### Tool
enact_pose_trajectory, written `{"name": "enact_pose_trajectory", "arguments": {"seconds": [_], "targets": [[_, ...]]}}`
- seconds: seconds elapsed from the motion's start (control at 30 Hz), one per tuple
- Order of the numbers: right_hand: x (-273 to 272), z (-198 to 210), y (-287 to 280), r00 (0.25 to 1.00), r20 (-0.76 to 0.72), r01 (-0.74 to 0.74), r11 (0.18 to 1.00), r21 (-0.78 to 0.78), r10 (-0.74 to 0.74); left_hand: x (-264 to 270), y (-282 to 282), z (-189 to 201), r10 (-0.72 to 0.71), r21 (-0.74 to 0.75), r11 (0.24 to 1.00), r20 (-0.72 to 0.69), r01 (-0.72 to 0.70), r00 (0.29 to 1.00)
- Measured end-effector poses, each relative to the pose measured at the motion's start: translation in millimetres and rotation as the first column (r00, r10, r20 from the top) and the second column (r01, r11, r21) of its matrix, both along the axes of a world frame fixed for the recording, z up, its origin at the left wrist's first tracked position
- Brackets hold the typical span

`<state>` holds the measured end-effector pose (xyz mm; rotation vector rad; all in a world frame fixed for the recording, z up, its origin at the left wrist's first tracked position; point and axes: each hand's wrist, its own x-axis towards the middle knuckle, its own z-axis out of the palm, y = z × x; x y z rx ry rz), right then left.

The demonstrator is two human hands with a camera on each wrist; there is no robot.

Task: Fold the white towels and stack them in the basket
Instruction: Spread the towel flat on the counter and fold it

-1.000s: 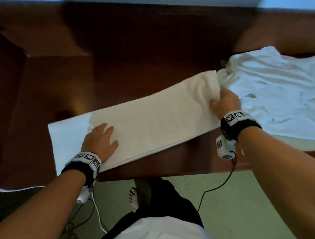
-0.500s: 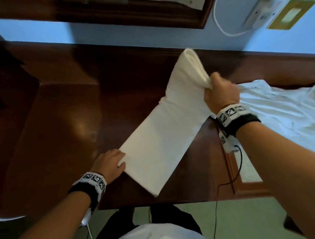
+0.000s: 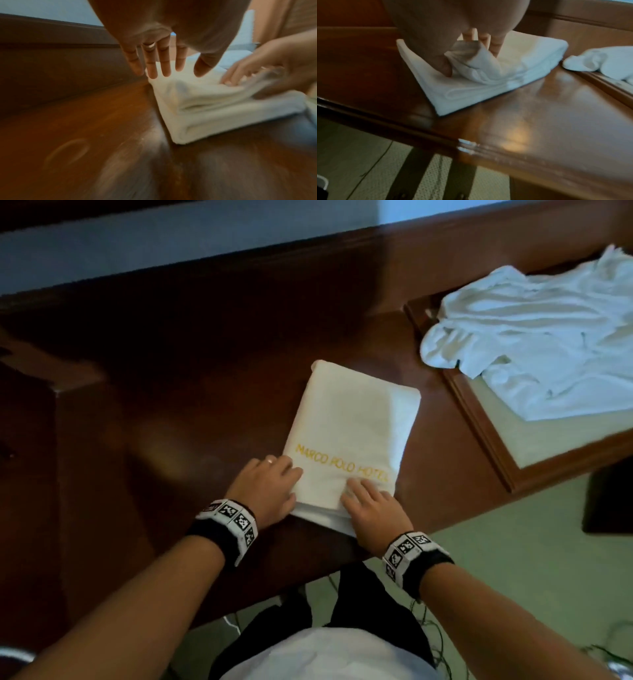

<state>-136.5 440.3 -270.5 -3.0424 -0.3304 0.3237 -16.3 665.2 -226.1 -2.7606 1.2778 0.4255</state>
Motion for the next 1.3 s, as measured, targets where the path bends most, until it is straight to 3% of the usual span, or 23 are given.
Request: {"name": "enact_pose_trajectory", "arguments": {"seconds": [0.1, 0.2, 0.27, 0.37, 0.47, 0.57, 0.63, 0.77, 0.9, 1.0, 1.07, 1.17, 1.3], "targets": [[-11.6, -5.9, -13.4, 0.994, -0.055, 0.095, 0.995, 0.036, -0.093, -4.2, -5.1, -19.6, -0.102, 0.052, 0.993, -0.036, 0.103, 0.994], [-12.2, -11.4, -30.4, 0.981, -0.073, 0.188, 0.976, 0.112, -0.181, -0.3, -12.0, -30.2, -0.165, 0.006, 0.986, 0.008, 0.165, 0.986], [-6.3, -7.0, -36.6, 0.97, -0.006, 0.243, 0.957, 0.159, -0.245, 7.0, -19.8, -32.1, -0.2, -0.055, 0.977, 0.076, 0.205, 0.977], [-5.1, 7.4, -32.7, 0.904, 0.223, 0.327, 0.926, 0.189, -0.364, 14.7, -23.7, -23.7, -0.163, -0.159, 0.969, 0.172, 0.191, 0.972], [-28.0, 6.8, -21.0, 0.905, 0.306, 0.277, 0.955, 0.101, -0.295, 3.7, -8.4, -26.6, -0.172, -0.211, 0.955, 0.169, 0.206, 0.971], [-51.4, -6.4, -14.1, 0.933, 0.202, 0.301, 0.953, 0.021, -0.299, -15.1, 6.0, -42.2, -0.219, -0.154, 0.962, 0.067, 0.227, 0.973], [-54.5, -10.9, -14.2, 0.92, 0.173, 0.351, 0.936, 0.037, -0.352, -18.0, 5.0, -48.2, -0.162, -0.148, 0.975, 0.027, 0.165, 0.986], [-46.2, -5.2, -13.9, 0.882, 0.278, 0.369, 0.925, 0.094, -0.38, -21.5, 3.1, -47.3, -0.079, -0.195, 0.977, 0.03, 0.084, 0.996], [-56.3, -8.5, -8.1, 0.958, 0.172, 0.231, 0.973, 0.023, -0.231, -24.7, 7.9, -47.8, -0.055, -0.13, 0.99, -0.027, 0.051, 0.998], [-52.3, -0.9, -13.6, 0.949, 0.128, 0.259, 0.945, 0.197, -0.287, -11.7, 0.1, -38.0, -0.041, -0.098, 0.994, 0.036, 0.044, 0.998], [-37.4, 4.1, -19.1, 0.907, 0.213, 0.289, 0.905, 0.312, -0.363, -0.6, -11.6, -31.0, -0.026, -0.206, 0.977, 0.104, 0.047, 0.994], [-8.9, 1.6, -23.7, 0.842, 0.317, 0.357, 0.892, 0.277, -0.436, 9.2, -36.7, -36.3, -0.055, -0.273, 0.957, 0.144, 0.093, 0.988], [0.6, -13.7, -17.8, 0.89, 0.004, 0.454, 0.889, 0.052, -0.455, 14.4, -41.5, -62.1, -0.044, -0.078, 0.996, -0.031, 0.041, 0.999]]}}
